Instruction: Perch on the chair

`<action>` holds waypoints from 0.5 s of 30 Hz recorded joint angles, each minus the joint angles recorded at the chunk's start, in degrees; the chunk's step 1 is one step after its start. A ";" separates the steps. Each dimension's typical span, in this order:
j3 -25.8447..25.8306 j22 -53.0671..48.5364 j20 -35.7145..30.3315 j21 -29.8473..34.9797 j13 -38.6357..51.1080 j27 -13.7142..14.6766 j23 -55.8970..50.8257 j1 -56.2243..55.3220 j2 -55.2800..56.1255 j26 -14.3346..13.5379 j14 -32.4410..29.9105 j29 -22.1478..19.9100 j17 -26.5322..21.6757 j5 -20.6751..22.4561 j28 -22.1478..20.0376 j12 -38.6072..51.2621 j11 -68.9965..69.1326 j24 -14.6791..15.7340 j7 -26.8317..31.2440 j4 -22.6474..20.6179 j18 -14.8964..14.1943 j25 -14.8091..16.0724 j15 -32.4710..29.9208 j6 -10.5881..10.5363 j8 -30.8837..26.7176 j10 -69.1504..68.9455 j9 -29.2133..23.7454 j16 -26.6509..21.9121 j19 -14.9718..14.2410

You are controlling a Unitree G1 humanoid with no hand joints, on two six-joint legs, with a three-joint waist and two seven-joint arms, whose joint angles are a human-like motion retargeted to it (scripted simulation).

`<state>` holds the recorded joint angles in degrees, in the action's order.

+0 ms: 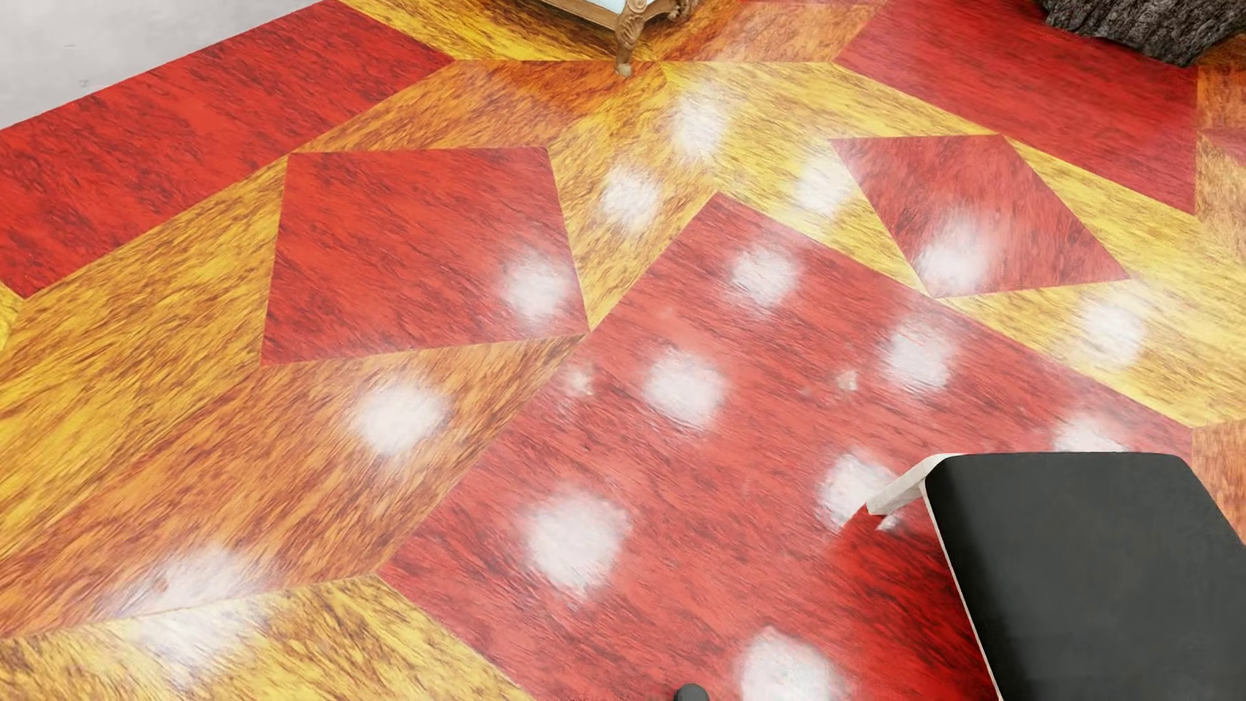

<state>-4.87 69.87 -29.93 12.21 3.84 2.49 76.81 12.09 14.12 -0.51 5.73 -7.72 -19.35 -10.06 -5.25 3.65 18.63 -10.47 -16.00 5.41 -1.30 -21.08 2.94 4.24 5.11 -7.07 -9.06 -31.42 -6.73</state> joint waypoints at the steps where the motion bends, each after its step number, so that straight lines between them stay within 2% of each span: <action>1: -0.51 0.21 0.83 1.10 -2.61 -4.83 -1.93 0.31 2.13 1.36 2.87 1.29 0.11 1.82 -3.55 -1.80 1.06 4.60 0.01 -0.41 -4.48 2.88 1.95 0.47 -1.14 1.76 3.30 0.53 -0.91; 2: -0.45 -0.63 0.82 0.97 -3.21 -4.75 -2.16 0.88 1.37 1.23 2.37 1.58 -0.01 3.00 -3.80 -1.95 0.02 4.72 -0.36 -0.01 -4.79 2.37 1.10 0.39 -0.78 0.77 3.53 0.53 -0.35; 3: -0.49 -1.00 1.08 1.94 -3.53 -4.55 -2.03 0.69 1.02 0.86 2.38 1.34 -0.10 4.53 -5.01 -1.97 -1.52 5.75 -0.40 1.79 -6.25 2.61 -3.01 -0.27 -2.09 -2.33 3.65 0.76 -1.64; 4: -0.51 -0.65 1.16 3.73 -3.76 -4.16 -1.86 0.38 0.98 0.63 2.28 1.52 -0.25 6.38 -5.91 -2.01 -0.75 6.93 -0.14 4.09 -8.69 2.50 -3.04 -0.88 -3.71 -6.16 3.68 1.03 -0.96; 6: -0.13 -1.68 0.71 4.85 -4.45 -4.05 -2.52 -2.05 -2.50 0.99 -1.00 1.20 -0.37 8.98 -4.95 -2.49 -2.36 8.82 -0.16 8.54 -13.51 2.06 -2.75 -0.69 -2.57 -17.58 2.94 0.07 1.83; 8: 1.17 -1.53 0.70 4.35 -4.28 -4.55 -2.97 -8.37 -6.70 1.54 -3.61 1.11 -1.23 10.54 -5.25 -1.46 -6.00 8.80 2.77 10.97 -14.94 2.59 -2.98 -0.68 -2.70 -30.53 2.08 0.69 4.75; 9: 2.04 -1.67 0.75 5.18 -3.84 -4.95 -2.97 -11.36 -9.09 1.55 -2.40 0.99 -1.89 10.88 -6.02 -1.24 -7.72 9.83 5.07 10.13 -14.81 3.50 -3.05 -0.79 -3.13 -35.33 1.31 1.54 5.20; 10: 3.15 -1.72 0.19 6.11 -3.60 -5.44 -2.91 -14.07 -11.19 1.59 -0.03 1.00 -2.39 11.27 -5.73 -1.26 -9.32 10.81 7.61 7.84 -12.08 3.86 -2.99 -0.77 -3.69 -38.39 0.94 2.22 5.51; 11: 4.14 -1.83 0.25 7.55 -3.13 -5.37 -2.89 -17.16 -12.57 1.53 2.00 0.96 -2.84 11.48 -4.62 -1.09 -9.70 9.80 10.01 5.54 -10.07 4.19 -2.31 -0.86 -4.03 -40.28 0.52 2.65 5.72; 13: 5.82 -2.46 1.60 9.62 -1.69 -5.21 -3.31 -24.55 -13.52 1.25 3.41 1.41 -3.86 11.63 -2.97 -1.04 -7.86 7.26 13.39 1.88 -12.20 4.05 0.08 -1.48 -3.86 -40.51 0.09 3.31 6.17; 15: 6.71 -2.06 1.61 11.12 -0.47 -5.36 -4.18 -29.89 -16.44 1.38 4.55 1.26 -4.24 12.04 -2.64 -1.12 -9.25 7.37 15.34 -2.03 -11.25 4.37 1.52 -1.75 -4.42 -33.33 -0.07 3.68 6.45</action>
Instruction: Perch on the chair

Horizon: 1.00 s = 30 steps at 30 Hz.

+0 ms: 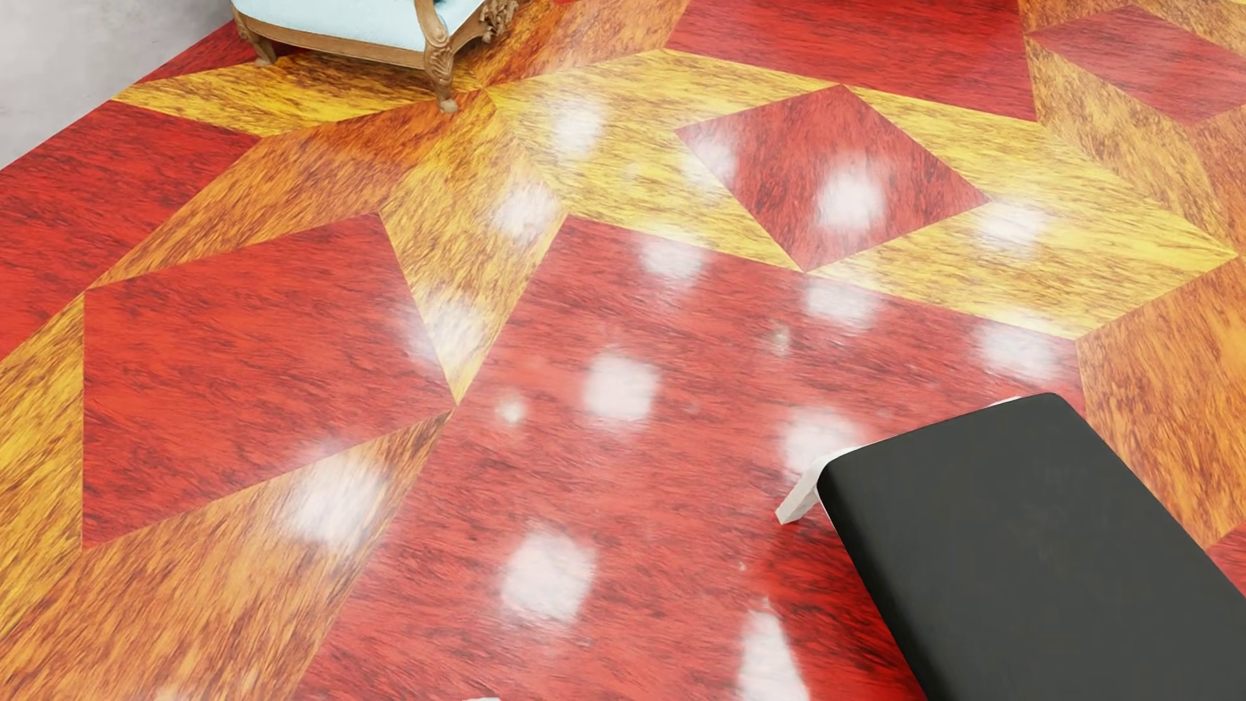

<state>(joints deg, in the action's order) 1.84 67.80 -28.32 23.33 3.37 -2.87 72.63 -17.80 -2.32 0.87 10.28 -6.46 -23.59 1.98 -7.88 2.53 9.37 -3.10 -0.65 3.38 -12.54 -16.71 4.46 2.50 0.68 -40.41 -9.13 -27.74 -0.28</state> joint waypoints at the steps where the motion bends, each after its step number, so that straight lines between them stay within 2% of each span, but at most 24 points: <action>1: 0.32 0.34 0.71 0.74 0.72 0.43 -0.38 -1.40 -1.49 -0.15 -0.93 0.09 0.05 0.21 0.37 0.02 -0.75 -0.60 -0.20 -0.98 -0.58 0.00 0.42 -0.10 0.14 6.37 -0.02 -0.09 -0.31; 4: 0.86 0.93 3.11 2.52 2.17 0.79 -2.43 -2.50 -6.41 0.47 -1.80 0.47 0.25 1.14 1.16 -0.40 -1.66 -1.17 -2.65 -3.28 1.99 -1.06 3.42 -0.07 1.07 20.83 -0.59 -0.88 0.60; 7: 1.01 1.25 4.87 2.21 0.63 1.27 -3.45 -1.04 -11.79 0.80 -7.48 0.65 0.35 2.16 1.42 -1.87 0.44 -1.19 -4.14 -2.86 -3.07 -2.05 5.78 0.20 2.47 19.25 0.49 -1.53 0.85; 8: 1.01 0.86 6.43 1.53 -0.34 1.17 -3.71 1.21 -11.35 1.00 -8.38 1.06 0.29 1.64 2.19 -2.80 4.93 -1.88 -4.78 -3.28 -0.65 -2.64 7.05 0.69 3.35 20.63 1.59 -1.77 0.40; 9: 0.94 0.94 6.42 0.53 -0.85 1.21 -3.16 2.26 -8.91 0.78 -8.65 0.85 0.43 0.27 1.74 -3.06 12.83 -1.89 -3.59 -4.30 0.61 -2.75 7.20 1.60 3.76 20.03 2.22 -1.71 -2.15; 10: 0.48 1.34 5.77 0.35 -1.64 1.14 -2.20 4.09 -4.89 1.00 -8.85 0.31 0.62 -2.05 1.17 -3.38 23.55 -1.70 -2.70 -5.15 1.08 -1.97 4.54 2.25 3.17 20.36 2.74 -1.43 -7.73; 11: -0.44 0.74 5.89 0.74 -2.05 1.15 -1.56 7.44 -0.85 1.24 -9.13 1.61 0.45 -4.98 1.88 -4.08 34.80 -2.29 -3.37 -5.75 3.28 -1.89 -4.04 2.84 3.80 22.30 2.64 -1.43 -16.56; 12: -1.37 -0.17 6.27 -0.05 -1.43 1.00 -1.55 10.53 3.64 1.20 -9.27 2.65 0.25 -7.45 2.54 -3.83 44.72 -3.11 -4.26 -5.85 5.56 -2.75 -6.07 3.26 4.33 23.47 1.50 -1.72 -17.12; 13: -2.22 -0.12 5.58 -0.47 -0.92 0.92 -1.56 12.17 8.42 1.06 -9.02 2.46 0.24 -8.55 2.19 -2.86 50.59 -4.08 -4.19 -5.17 6.12 -3.63 -5.05 3.08 2.87 23.71 0.82 -1.82 -15.74; 15: -3.80 -0.75 4.71 -0.67 -1.51 0.35 -1.63 14.85 15.98 0.81 -8.50 1.38 0.38 -9.32 0.07 -2.21 51.92 -3.25 -3.71 -3.46 5.51 -4.18 -3.40 2.39 -0.49 24.85 1.02 -1.45 -12.88; 17: -5.08 -1.97 3.74 -1.34 -1.28 0.25 -1.83 16.24 20.15 -0.43 -7.36 1.36 0.70 -9.98 -0.43 -1.08 44.20 -2.41 -3.83 -0.64 3.83 -4.37 -1.47 2.05 -2.45 24.62 0.64 -1.64 -8.17; 18: -5.45 -2.43 2.80 -1.93 -1.52 0.36 -1.86 16.23 20.65 -0.82 -7.00 0.82 0.74 -10.81 -0.88 -0.61 38.44 -2.68 -3.44 0.75 3.23 -5.07 -1.85 1.88 -3.22 23.86 0.49 -1.56 -7.01; 20: -5.41 -3.48 0.49 -3.42 -2.89 0.83 -1.95 13.99 19.55 -1.53 -5.87 -1.84 0.64 -12.81 -2.00 -0.90 26.28 -2.16 -1.96 3.49 0.70 -3.51 -4.81 1.56 -5.49 19.84 1.25 -0.89 -6.89; 22: -5.16 -3.91 0.10 -3.71 -4.12 -2.09 -3.25 11.74 17.32 0.14 -5.80 -1.65 -0.24 -14.79 -3.26 -0.70 20.09 -3.39 0.28 6.03 -0.32 -2.83 -9.58 0.79 -8.99 16.91 1.60 0.19 -7.99; 23: -4.78 -4.39 -0.17 -3.99 -4.52 -1.79 -3.23 10.34 16.42 0.18 -6.97 -2.30 -0.41 -15.22 -3.34 -0.95 20.10 -3.37 1.48 7.00 -1.22 -2.17 -9.81 0.81 -8.85 16.58 1.99 0.41 -9.57; 24: -4.52 -4.62 0.21 -4.32 -4.79 -1.65 -3.31 8.94 15.27 0.37 -8.98 -2.53 -0.46 -15.14 -3.06 -0.96 21.33 -3.61 2.70 7.95 -2.23 -2.13 -6.09 0.95 -7.83 17.08 2.24 0.45 -10.46; 25: -3.94 -4.96 0.42 -4.35 -4.80 -1.40 -3.53 7.65 13.74 0.35 -11.70 -3.05 -0.51 -14.50 -3.41 -0.62 21.96 -3.69 3.74 8.83 -3.07 -2.06 -1.36 1.04 -6.45 18.24 1.96 0.46 -10.16; 27: -3.14 -5.52 0.70 -4.10 -4.25 -0.56 -3.97 3.92 10.38 0.07 -19.73 -5.18 -0.65 -12.40 -4.56 0.65 20.14 -2.78 5.39 10.61 -4.87 -0.40 6.95 1.02 -4.51 21.72 1.33 0.13 -8.25; 28: -2.84 -5.14 0.31 -4.14 -3.19 -0.37 -3.41 1.86 10.01 -0.07 -24.04 -6.47 -0.61 -10.91 -5.40 1.70 19.65 -1.66 5.43 10.89 -5.41 1.08 8.87 0.85 -3.68 23.90 1.03 0.29 -6.50; 30: -2.75 -5.00 -1.71 -4.29 -1.67 -0.83 -3.19 -0.81 10.82 0.07 -20.70 -8.09 -0.48 -8.50 -5.70 2.74 20.33 -1.84 4.71 9.54 -7.36 1.45 8.92 0.87 -1.87 24.19 -0.26 0.32 -4.45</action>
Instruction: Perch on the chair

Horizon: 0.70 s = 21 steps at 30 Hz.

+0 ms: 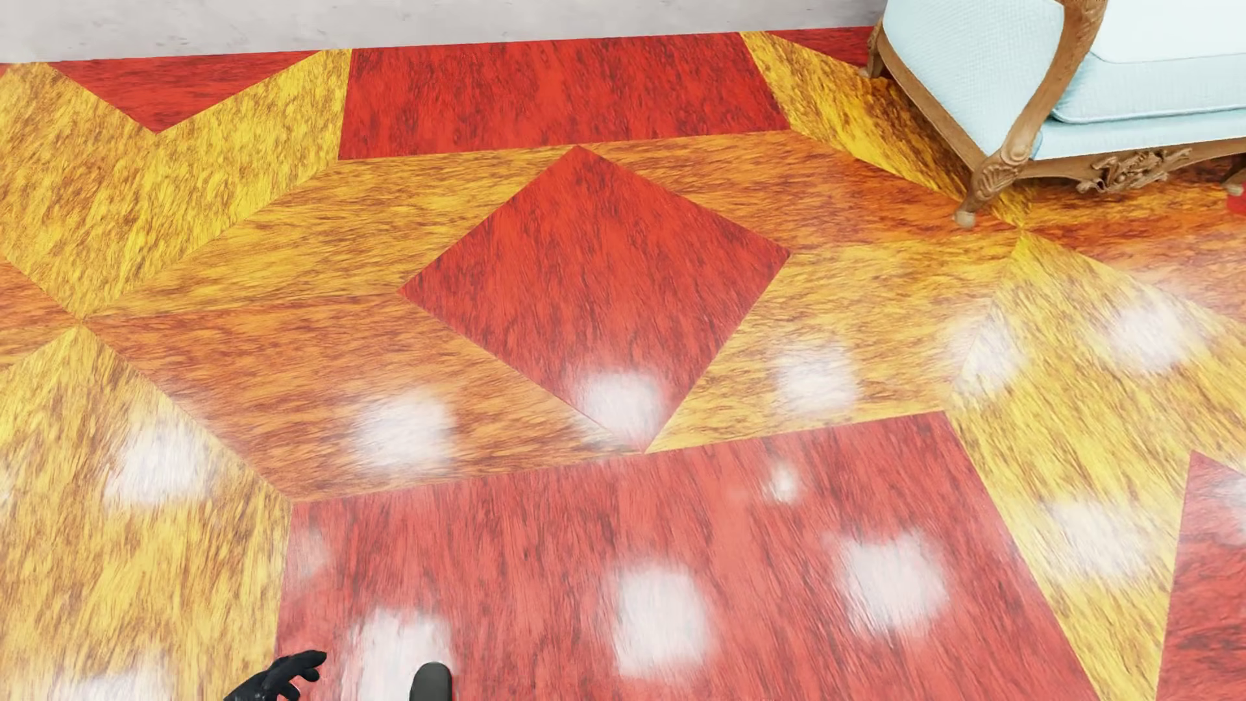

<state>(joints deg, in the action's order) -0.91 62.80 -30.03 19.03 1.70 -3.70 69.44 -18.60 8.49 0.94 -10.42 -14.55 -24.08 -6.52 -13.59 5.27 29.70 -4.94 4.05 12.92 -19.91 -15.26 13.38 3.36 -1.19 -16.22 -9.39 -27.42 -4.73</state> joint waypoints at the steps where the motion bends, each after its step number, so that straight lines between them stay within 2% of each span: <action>1: 0.30 0.69 -1.06 -0.52 0.18 0.13 -0.80 -1.23 -0.34 -0.04 4.36 -0.84 -0.39 1.01 0.13 1.36 -1.04 -0.28 -0.28 -1.95 0.79 0.22 -0.14 0.05 0.71 -3.33 -0.93 0.24 1.35; 2: 0.83 0.44 -2.06 -1.08 -0.09 0.09 -1.43 -2.27 -0.55 0.19 10.97 -1.05 -0.62 2.04 0.63 1.78 -2.96 -1.88 -0.28 -3.82 3.54 0.77 -1.60 -0.29 0.83 -8.19 -1.23 0.17 2.24; 3: 1.17 1.04 -5.10 0.07 0.81 4.14 -0.29 -1.17 -1.98 -1.41 15.11 -3.76 -0.02 2.41 -0.29 2.99 -5.80 -1.46 -1.57 -5.43 6.18 -0.41 -3.58 0.26 1.82 -11.62 -3.16 0.16 -0.56; 6: 1.18 0.26 -4.80 -0.30 2.15 3.62 0.99 2.06 -2.24 -1.82 20.41 -0.28 1.25 3.76 2.11 4.32 -10.77 -3.41 -5.77 -8.76 10.37 -2.71 -6.05 0.30 3.85 -18.26 -3.98 -1.00 0.74; 8: 0.94 0.62 -5.30 -0.29 2.92 3.55 1.48 4.72 -0.52 -1.72 20.98 0.46 2.10 4.56 2.21 5.24 -11.23 -3.31 -6.17 -9.90 10.86 -2.82 -6.35 0.01 4.06 -18.95 -3.82 -1.37 1.59; 12: -0.15 0.99 -5.56 0.36 4.55 3.58 0.77 10.56 3.47 -1.29 20.07 0.50 2.71 4.71 2.54 7.20 -8.97 -3.49 -7.45 -11.42 11.74 -3.32 -6.16 -0.20 4.21 -8.81 -4.12 -1.63 2.40; 13: -0.36 0.90 -5.90 0.63 4.57 4.01 0.24 11.15 4.03 -1.34 19.97 -0.25 2.40 4.68 2.05 7.60 -8.36 -3.37 -7.37 -11.52 11.43 -3.01 -6.00 -0.78 4.21 -7.34 -4.39 -1.29 2.33; 15: -0.46 0.91 -5.98 0.90 4.60 4.66 -0.37 12.68 3.98 -1.20 19.92 -1.05 1.90 4.61 1.89 8.18 -7.78 -3.53 -7.60 -11.50 12.63 -3.16 -6.07 -1.97 4.95 -4.02 -5.13 -0.60 2.10; 18: -0.67 -0.38 -6.33 0.48 5.26 3.98 -1.35 11.78 7.23 -0.65 18.09 -0.02 1.58 2.99 2.92 8.58 -1.43 -4.85 -7.20 -12.76 12.23 -3.19 -5.29 -1.37 4.47 -4.46 -6.05 -0.88 2.20; 21: -0.63 -1.32 -6.26 1.38 7.24 3.32 -3.22 7.27 13.87 -0.66 21.12 0.75 1.08 2.35 2.35 10.29 9.18 -5.61 -6.25 -13.24 12.11 -4.93 -3.65 -1.29 0.27 -11.77 -8.26 -1.55 1.14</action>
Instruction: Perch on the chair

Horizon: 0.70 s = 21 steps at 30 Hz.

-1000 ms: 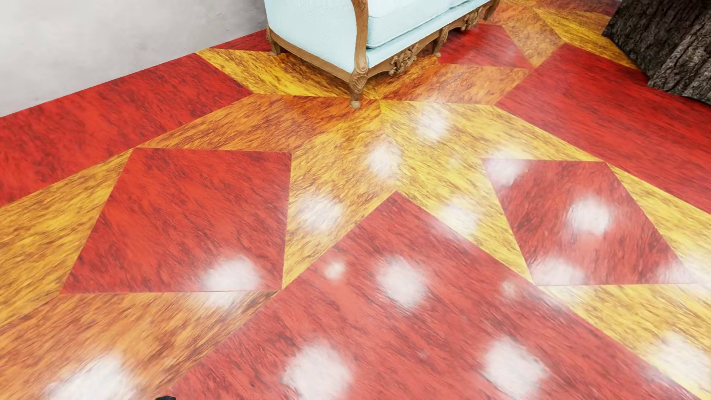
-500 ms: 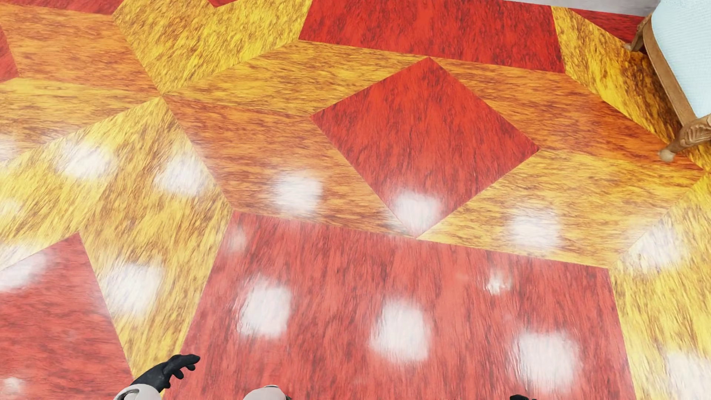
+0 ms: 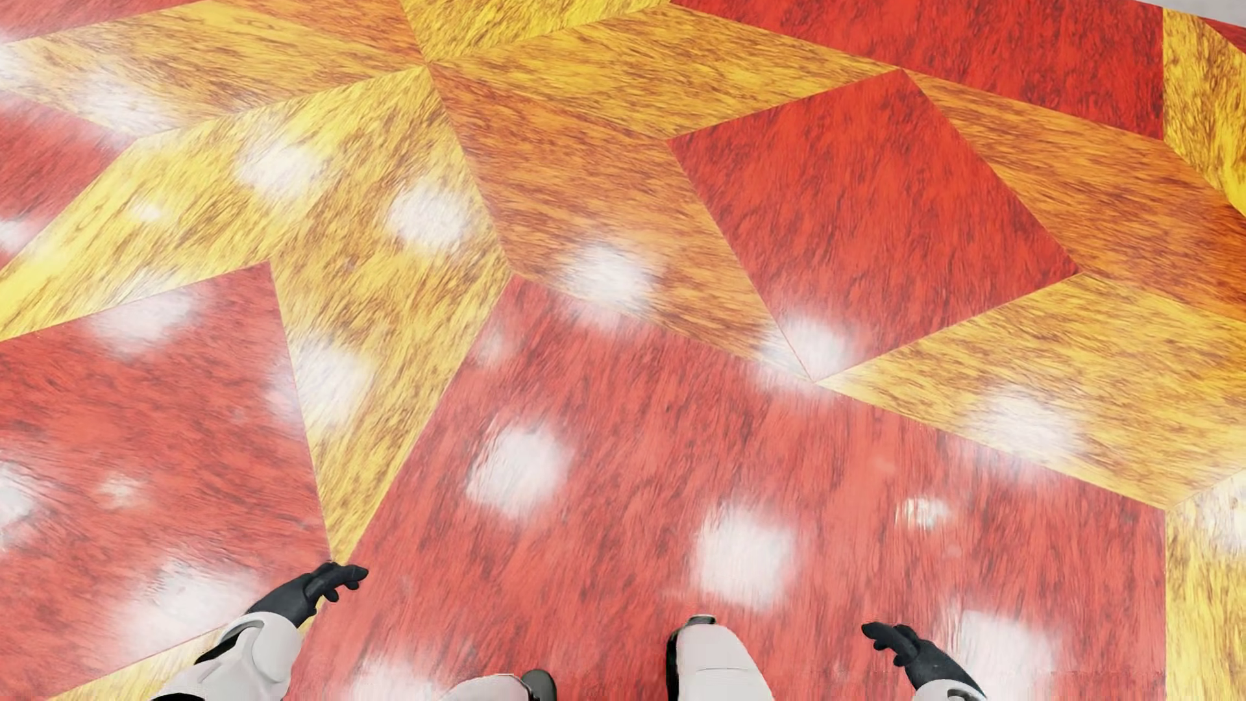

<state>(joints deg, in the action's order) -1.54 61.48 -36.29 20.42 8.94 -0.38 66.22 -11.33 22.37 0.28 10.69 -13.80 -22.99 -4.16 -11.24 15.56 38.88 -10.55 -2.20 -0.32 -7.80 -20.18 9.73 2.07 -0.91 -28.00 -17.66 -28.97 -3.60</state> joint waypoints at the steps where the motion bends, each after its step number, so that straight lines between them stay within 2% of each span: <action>1: -0.13 -0.03 -0.08 0.52 0.95 -0.47 -0.09 -1.77 1.40 0.27 0.78 0.74 -0.12 0.48 -0.16 0.66 2.94 0.51 0.26 0.02 -0.06 -0.24 0.79 -0.23 -1.50 -2.52 -0.73 -0.06 0.39; 5: 0.33 -1.01 -2.19 1.23 5.12 -0.69 -1.16 -11.00 5.96 0.33 3.07 1.41 0.36 1.24 -0.36 5.17 10.00 0.56 1.59 0.82 -1.32 -1.37 0.83 0.35 -2.54 -12.90 -3.51 -1.10 -1.39; 7: 1.25 -1.31 -2.96 1.14 7.50 -0.31 -2.16 -16.09 7.55 -0.62 4.93 0.92 0.14 1.38 -1.22 8.25 10.25 0.38 2.75 0.47 0.08 -2.26 4.47 0.72 -2.08 -19.16 -5.04 -0.76 1.54; 9: 1.47 -2.32 -3.57 1.82 11.04 -0.09 -2.73 -21.42 13.34 -1.10 7.11 2.00 0.13 1.88 -1.68 11.18 17.46 0.37 3.90 0.51 0.51 -3.84 6.19 1.02 -3.18 -26.16 -7.34 -0.80 1.52; 10: 1.11 -2.20 -0.61 2.89 10.95 -2.47 -4.15 -25.41 17.14 0.01 8.96 0.59 -0.44 1.40 -0.30 11.19 21.02 0.46 4.75 0.26 1.30 0.46 7.33 0.19 -4.47 -29.83 -5.83 0.21 3.63; 13: 1.21 -1.80 -1.34 3.70 14.89 -2.94 -5.23 -32.94 24.59 0.00 11.28 0.32 -0.95 1.15 -1.15 14.90 29.22 1.49 5.50 0.50 0.83 0.39 10.17 -0.16 -5.47 -37.90 -7.50 1.79 3.99; 17: 1.36 -2.69 -2.38 5.92 19.63 -3.27 -6.08 -40.51 32.78 0.05 12.17 0.19 -1.57 0.40 -0.90 19.16 37.58 0.82 6.21 0.70 -0.26 0.13 11.86 -0.13 -6.80 -45.19 -9.63 2.67 3.37; 21: 1.45 -4.03 -4.20 7.96 24.65 -3.56 -5.71 -47.05 39.13 -0.05 12.86 -0.50 -1.65 0.62 -1.71 23.21 44.11 1.04 7.42 0.25 -0.12 0.98 12.89 -0.73 -7.99 -51.50 -12.23 3.00 3.33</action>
<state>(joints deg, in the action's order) -0.09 57.45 -40.50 28.38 33.59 -3.94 60.51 -58.39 61.50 0.23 23.55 -14.30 -24.64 -3.54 -12.95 38.77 83.00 -9.52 5.22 -0.07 -7.92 -19.21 22.62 1.34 -8.91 -79.49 -29.89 -25.98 -0.26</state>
